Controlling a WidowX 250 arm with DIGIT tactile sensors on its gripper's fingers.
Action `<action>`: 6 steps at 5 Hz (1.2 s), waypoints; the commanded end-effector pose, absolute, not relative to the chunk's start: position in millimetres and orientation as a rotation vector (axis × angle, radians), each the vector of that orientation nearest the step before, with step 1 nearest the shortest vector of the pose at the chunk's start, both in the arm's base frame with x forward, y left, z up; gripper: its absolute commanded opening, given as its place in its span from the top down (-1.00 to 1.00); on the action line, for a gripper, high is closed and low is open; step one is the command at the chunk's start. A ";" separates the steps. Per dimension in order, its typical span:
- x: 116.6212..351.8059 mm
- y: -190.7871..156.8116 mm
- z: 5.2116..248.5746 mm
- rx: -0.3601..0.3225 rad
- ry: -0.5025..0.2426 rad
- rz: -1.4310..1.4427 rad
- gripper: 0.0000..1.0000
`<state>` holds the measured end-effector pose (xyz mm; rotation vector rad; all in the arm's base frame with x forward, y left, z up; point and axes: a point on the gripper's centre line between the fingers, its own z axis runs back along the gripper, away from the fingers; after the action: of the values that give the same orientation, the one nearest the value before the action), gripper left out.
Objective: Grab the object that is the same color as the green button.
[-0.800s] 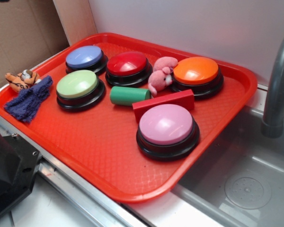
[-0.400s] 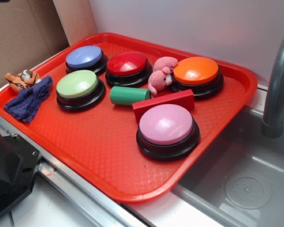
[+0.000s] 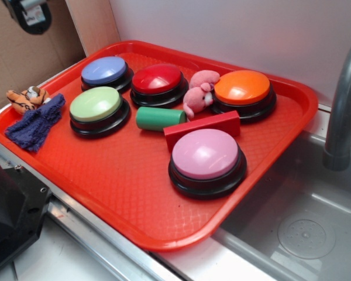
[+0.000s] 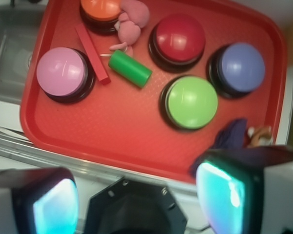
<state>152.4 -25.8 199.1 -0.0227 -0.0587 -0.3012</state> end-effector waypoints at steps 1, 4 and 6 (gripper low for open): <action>189.7 -38.1 163.8 -0.040 -0.195 -0.595 -1.00; 216.1 -48.4 105.1 -0.174 -0.249 -0.800 -1.00; 226.7 -59.7 73.7 -0.223 -0.260 -0.975 -1.00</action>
<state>223.4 -56.2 64.8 -0.2302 -0.2272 -0.9847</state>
